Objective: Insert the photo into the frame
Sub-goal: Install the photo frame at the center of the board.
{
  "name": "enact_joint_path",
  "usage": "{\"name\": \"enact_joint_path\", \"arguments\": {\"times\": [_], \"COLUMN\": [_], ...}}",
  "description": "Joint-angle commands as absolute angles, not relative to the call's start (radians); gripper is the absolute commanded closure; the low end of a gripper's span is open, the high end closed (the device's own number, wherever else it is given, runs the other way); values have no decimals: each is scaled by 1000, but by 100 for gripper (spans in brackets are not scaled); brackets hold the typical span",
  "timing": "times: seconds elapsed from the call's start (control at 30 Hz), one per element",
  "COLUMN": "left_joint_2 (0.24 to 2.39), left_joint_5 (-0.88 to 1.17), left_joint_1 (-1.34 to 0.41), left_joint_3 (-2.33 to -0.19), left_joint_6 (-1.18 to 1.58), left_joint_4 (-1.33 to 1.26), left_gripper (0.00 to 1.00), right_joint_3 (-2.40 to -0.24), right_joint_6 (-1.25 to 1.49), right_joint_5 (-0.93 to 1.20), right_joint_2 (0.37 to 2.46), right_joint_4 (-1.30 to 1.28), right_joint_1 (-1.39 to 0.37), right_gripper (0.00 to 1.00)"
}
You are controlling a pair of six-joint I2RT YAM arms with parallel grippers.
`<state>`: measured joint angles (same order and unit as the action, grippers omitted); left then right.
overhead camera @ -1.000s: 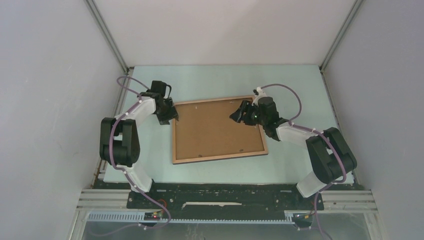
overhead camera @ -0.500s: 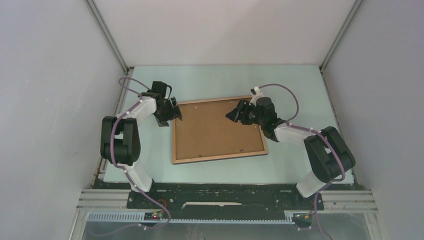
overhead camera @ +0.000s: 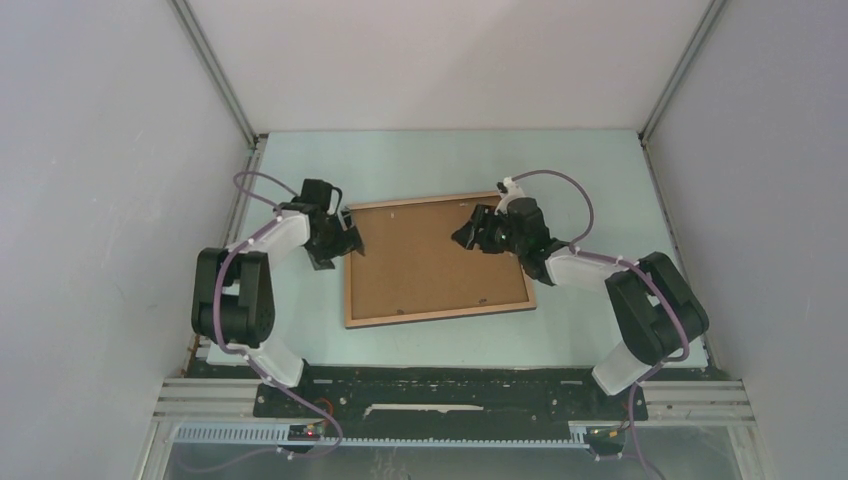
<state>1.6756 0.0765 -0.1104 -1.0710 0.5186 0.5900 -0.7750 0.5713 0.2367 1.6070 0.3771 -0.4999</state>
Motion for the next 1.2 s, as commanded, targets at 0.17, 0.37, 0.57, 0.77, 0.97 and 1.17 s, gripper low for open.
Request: {"name": "enact_joint_path", "arguments": {"times": [0.17,0.37,0.57,0.77,0.97,1.17], "left_joint_2": [1562,1552,1536,1458,1388,1334], "left_joint_5": [-18,-21,-8,43,91,169], "left_joint_1": [-204,-214,-233,-236,-235,-236], "left_joint_3": [-976,-893,-816,-714,-630,-563], "left_joint_6": [597,658,710,768,837,900], "left_joint_4": [641,572,500,412,321,207], "left_gripper": [18,30,49,64,76,79], "right_joint_3": [-766,-738,-726,-722,-717,-701], "right_joint_6": [517,544,567,567,566,614], "right_joint_5": [184,217,241,235,225,268], "right_joint_2": [1538,1532,1532,1528,1516,1440], "right_joint_4": [367,400,419,422,418,355], "right_joint_1": [-497,-466,-445,-445,-443,-406], "right_gripper": [27,27,27,27,28,26]}}
